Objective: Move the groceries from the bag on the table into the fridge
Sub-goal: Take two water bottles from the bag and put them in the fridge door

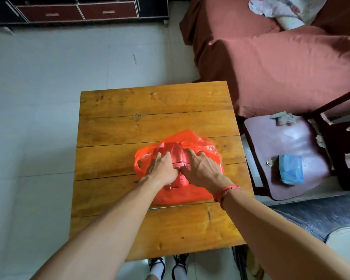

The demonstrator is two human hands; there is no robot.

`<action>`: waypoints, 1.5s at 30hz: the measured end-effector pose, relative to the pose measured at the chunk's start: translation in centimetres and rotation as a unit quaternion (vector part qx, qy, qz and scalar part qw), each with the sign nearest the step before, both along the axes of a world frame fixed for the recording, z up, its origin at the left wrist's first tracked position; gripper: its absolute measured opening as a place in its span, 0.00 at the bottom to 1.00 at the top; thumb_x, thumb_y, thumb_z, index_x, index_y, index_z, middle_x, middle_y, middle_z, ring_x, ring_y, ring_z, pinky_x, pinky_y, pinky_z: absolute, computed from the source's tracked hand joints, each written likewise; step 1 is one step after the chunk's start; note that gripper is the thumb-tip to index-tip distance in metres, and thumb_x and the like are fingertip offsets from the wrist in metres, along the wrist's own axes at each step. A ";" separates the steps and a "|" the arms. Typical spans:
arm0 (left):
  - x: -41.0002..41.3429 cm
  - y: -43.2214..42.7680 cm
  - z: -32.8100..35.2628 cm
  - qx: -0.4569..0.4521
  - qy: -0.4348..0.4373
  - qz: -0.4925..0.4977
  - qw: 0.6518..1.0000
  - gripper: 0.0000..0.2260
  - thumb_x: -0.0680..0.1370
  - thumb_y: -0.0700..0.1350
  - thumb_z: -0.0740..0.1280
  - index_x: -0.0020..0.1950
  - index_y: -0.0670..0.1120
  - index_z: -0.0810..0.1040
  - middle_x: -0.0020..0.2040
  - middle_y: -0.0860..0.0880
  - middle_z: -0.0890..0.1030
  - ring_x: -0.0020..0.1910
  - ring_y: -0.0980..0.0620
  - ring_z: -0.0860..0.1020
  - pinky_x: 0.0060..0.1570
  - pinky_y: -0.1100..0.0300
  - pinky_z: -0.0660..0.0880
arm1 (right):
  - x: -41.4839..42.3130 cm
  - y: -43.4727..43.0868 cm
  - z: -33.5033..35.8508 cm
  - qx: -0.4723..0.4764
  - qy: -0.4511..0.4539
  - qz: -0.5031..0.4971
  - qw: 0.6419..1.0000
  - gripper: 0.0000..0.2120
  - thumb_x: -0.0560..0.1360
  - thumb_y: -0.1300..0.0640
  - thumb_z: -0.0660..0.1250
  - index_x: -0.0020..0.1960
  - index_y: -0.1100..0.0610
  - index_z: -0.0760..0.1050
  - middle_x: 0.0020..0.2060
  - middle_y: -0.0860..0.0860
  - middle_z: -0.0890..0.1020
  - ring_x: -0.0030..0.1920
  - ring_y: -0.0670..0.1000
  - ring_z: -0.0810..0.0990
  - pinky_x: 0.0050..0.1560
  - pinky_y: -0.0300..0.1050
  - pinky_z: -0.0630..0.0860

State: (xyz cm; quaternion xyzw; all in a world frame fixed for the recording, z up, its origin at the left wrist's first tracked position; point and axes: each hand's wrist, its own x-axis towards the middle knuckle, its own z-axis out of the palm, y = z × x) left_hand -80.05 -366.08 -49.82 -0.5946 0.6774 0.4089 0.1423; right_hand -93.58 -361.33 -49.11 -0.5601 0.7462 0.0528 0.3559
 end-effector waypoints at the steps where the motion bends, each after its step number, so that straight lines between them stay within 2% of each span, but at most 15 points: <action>1: -0.1 -0.4 -0.6 0.004 -0.003 0.006 1.000 0.21 0.76 0.45 0.66 0.67 0.44 0.68 0.68 0.42 0.68 0.67 0.38 0.70 0.56 0.49 0.71 | -0.1 -0.5 -0.7 0.005 -0.007 -0.006 1.000 0.32 0.79 0.41 0.64 0.77 0.52 0.58 0.60 0.63 0.74 0.58 0.67 0.79 0.55 0.58 0.76; 5: -0.2 -1.6 -2.8 0.014 -0.012 0.039 0.999 0.29 0.75 0.52 0.67 0.73 0.46 0.65 0.71 0.41 0.67 0.71 0.37 0.67 0.67 0.44 0.68 | -0.3 -2.1 -2.6 0.001 -0.015 -0.010 1.000 0.26 0.79 0.47 0.63 0.74 0.55 0.65 0.60 0.62 0.77 0.58 0.66 0.80 0.51 0.54 0.75; 8: -0.5 -2.0 -4.1 0.021 -0.021 0.044 0.999 0.29 0.77 0.48 0.67 0.76 0.45 0.60 0.76 0.40 0.60 0.73 0.37 0.64 0.67 0.46 0.66 | -0.2 -2.7 -3.9 0.020 -0.037 0.003 0.999 0.19 0.77 0.51 0.64 0.66 0.57 0.74 0.54 0.62 0.83 0.54 0.65 0.82 0.47 0.51 0.75; 10: -0.7 -2.1 -4.5 0.024 -0.022 0.053 0.998 0.29 0.78 0.44 0.66 0.77 0.44 0.58 0.79 0.40 0.54 0.75 0.38 0.61 0.69 0.45 0.64 | 0.1 -2.7 -4.8 0.060 -0.057 0.026 0.996 0.20 0.77 0.55 0.62 0.67 0.59 0.73 0.53 0.62 0.83 0.53 0.65 0.83 0.44 0.48 0.75; 12: -0.7 -2.3 -4.9 0.020 -0.022 0.058 0.998 0.31 0.78 0.42 0.65 0.78 0.44 0.57 0.80 0.42 0.51 0.76 0.38 0.59 0.70 0.45 0.63 | 0.5 -2.9 -5.2 0.085 -0.053 0.036 0.994 0.25 0.78 0.59 0.59 0.74 0.60 0.65 0.53 0.62 0.83 0.52 0.62 0.83 0.42 0.46 0.72; 15: -0.5 -2.7 -5.3 0.012 -0.033 0.059 0.998 0.29 0.76 0.40 0.65 0.76 0.43 0.60 0.77 0.41 0.58 0.73 0.37 0.65 0.67 0.46 0.66 | 0.7 -3.4 -5.6 0.094 -0.028 0.041 0.994 0.31 0.79 0.59 0.58 0.80 0.63 0.54 0.55 0.61 0.82 0.53 0.60 0.82 0.42 0.46 0.70; 18: -0.3 -3.1 -5.8 0.001 -0.043 0.065 0.997 0.23 0.75 0.40 0.67 0.70 0.41 0.67 0.67 0.40 0.69 0.66 0.37 0.72 0.62 0.47 0.71 | 0.7 -4.1 -6.0 0.054 -0.021 0.013 0.998 0.19 0.78 0.58 0.61 0.68 0.61 0.70 0.53 0.60 0.83 0.50 0.59 0.81 0.41 0.45 0.68; 22: -0.1 -3.5 -7.2 -0.019 -0.036 0.070 0.997 0.21 0.74 0.43 0.69 0.65 0.41 0.72 0.61 0.39 0.77 0.60 0.37 0.77 0.59 0.46 0.75 | 1.1 -5.5 -6.6 0.041 -0.047 -0.058 0.996 0.12 0.78 0.55 0.61 0.57 0.59 0.77 0.56 0.60 0.83 0.58 0.62 0.81 0.47 0.46 0.72; 26: 0.1 -3.7 -8.8 -0.025 -0.027 0.087 0.996 0.30 0.71 0.50 0.76 0.69 0.42 0.70 0.64 0.40 0.77 0.62 0.38 0.77 0.60 0.46 0.75 | 1.5 -7.3 -7.0 0.047 -0.043 -0.087 0.994 0.24 0.81 0.41 0.57 0.57 0.60 0.79 0.58 0.61 0.83 0.60 0.63 0.81 0.56 0.50 0.76; 31: 0.7 -4.1 -10.1 -0.008 -0.003 0.084 0.996 0.39 0.59 0.60 0.81 0.65 0.46 0.76 0.59 0.45 0.81 0.58 0.42 0.80 0.55 0.49 0.77 | 1.4 -8.7 -8.2 0.067 -0.015 -0.079 0.994 0.26 0.76 0.37 0.68 0.63 0.55 0.80 0.63 0.56 0.81 0.63 0.59 0.79 0.55 0.47 0.74; 34: 1.0 -4.3 -10.0 -0.003 0.015 0.083 0.996 0.31 0.59 0.58 0.82 0.59 0.50 0.82 0.55 0.48 0.84 0.54 0.45 0.82 0.54 0.52 0.78 | 1.3 -8.7 -8.3 0.049 -0.019 -0.102 0.993 0.23 0.75 0.42 0.71 0.63 0.56 0.79 0.62 0.54 0.81 0.63 0.59 0.79 0.55 0.47 0.74; 39: 1.2 -4.7 -9.1 0.003 -0.011 0.072 0.997 0.22 0.64 0.54 0.82 0.52 0.47 0.83 0.48 0.47 0.85 0.43 0.46 0.81 0.39 0.58 0.73 | 1.3 -8.0 -8.3 0.049 -0.033 -0.110 0.992 0.22 0.73 0.44 0.71 0.59 0.58 0.80 0.59 0.58 0.82 0.61 0.60 0.81 0.56 0.48 0.76; 41: 1.1 -5.0 -8.9 0.001 -0.032 0.069 0.997 0.20 0.66 0.51 0.81 0.53 0.45 0.82 0.51 0.45 0.84 0.46 0.44 0.82 0.41 0.56 0.75 | 0.8 -7.3 -8.8 0.058 -0.045 -0.128 0.989 0.20 0.72 0.46 0.73 0.57 0.57 0.77 0.59 0.56 0.81 0.60 0.59 0.80 0.54 0.47 0.75; 43: 1.0 -5.2 -8.6 -0.001 -0.040 0.052 0.998 0.14 0.70 0.43 0.77 0.53 0.41 0.81 0.53 0.43 0.82 0.50 0.42 0.81 0.43 0.54 0.77 | 0.5 -6.9 -7.9 0.056 -0.054 -0.145 0.986 0.14 0.72 0.48 0.74 0.45 0.55 0.72 0.52 0.52 0.80 0.52 0.57 0.79 0.46 0.44 0.72; 45: 0.8 -5.4 -8.4 -0.003 -0.037 0.048 0.998 0.12 0.70 0.42 0.76 0.51 0.41 0.81 0.50 0.43 0.82 0.47 0.42 0.82 0.39 0.56 0.76 | 0.1 -6.4 -7.6 0.063 -0.069 -0.175 0.980 0.17 0.72 0.50 0.74 0.37 0.53 0.67 0.40 0.49 0.75 0.44 0.54 0.75 0.39 0.42 0.68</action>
